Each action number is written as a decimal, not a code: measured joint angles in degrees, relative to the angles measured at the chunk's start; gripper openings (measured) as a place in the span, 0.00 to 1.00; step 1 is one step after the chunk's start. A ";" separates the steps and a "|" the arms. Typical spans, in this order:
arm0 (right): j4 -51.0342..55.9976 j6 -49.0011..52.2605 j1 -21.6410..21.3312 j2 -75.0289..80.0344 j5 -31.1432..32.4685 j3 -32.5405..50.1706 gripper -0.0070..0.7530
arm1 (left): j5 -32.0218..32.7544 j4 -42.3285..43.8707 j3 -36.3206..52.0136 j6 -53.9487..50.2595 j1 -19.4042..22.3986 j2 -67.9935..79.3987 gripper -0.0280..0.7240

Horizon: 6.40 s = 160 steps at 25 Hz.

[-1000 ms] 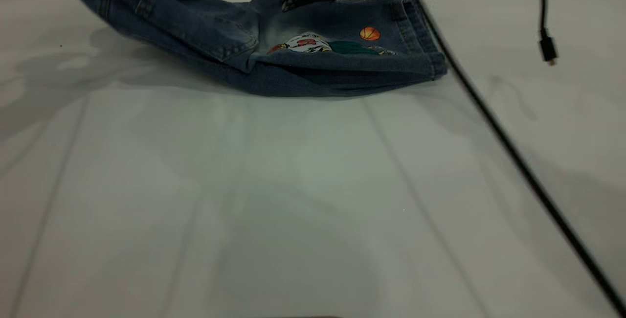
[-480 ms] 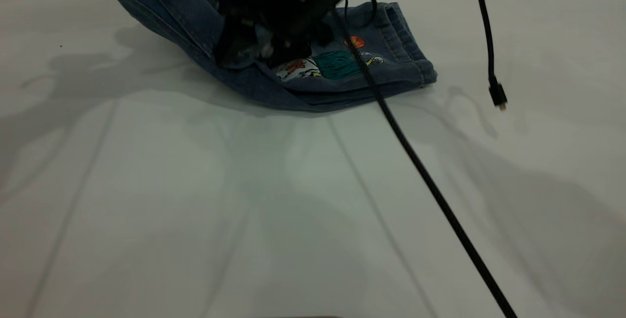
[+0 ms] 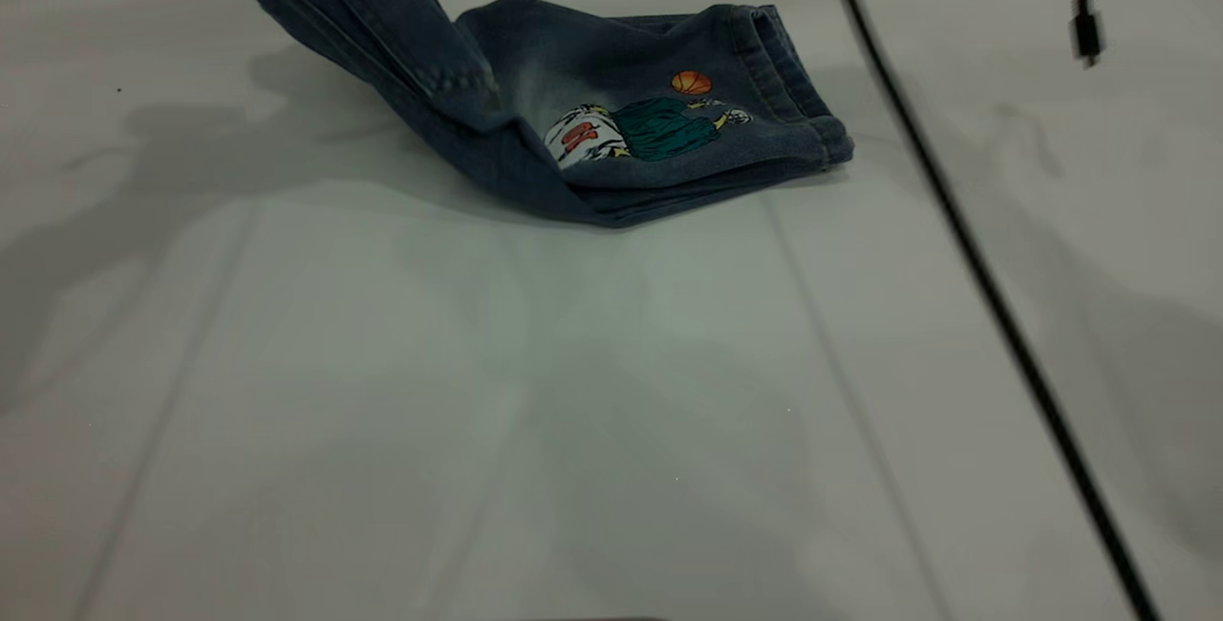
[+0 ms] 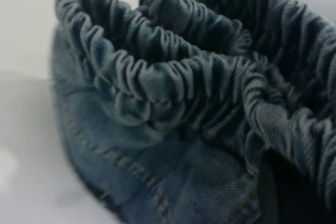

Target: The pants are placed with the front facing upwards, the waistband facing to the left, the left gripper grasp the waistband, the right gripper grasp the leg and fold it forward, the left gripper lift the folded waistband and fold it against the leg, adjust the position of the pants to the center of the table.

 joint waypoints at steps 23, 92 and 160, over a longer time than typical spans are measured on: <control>-0.29 10.39 -14.87 0.04 12.79 -37.71 0.57 | -21.92 -1.95 -2.38 3.07 -31.07 12.93 0.13; -43.03 20.95 7.90 0.33 11.23 -2.68 0.57 | -23.15 -1.93 -11.98 19.22 -21.49 1.14 0.75; -48.25 25.87 5.25 -70.36 13.37 22.97 0.56 | 23.27 47.54 -11.98 -18.71 -21.49 -27.62 0.75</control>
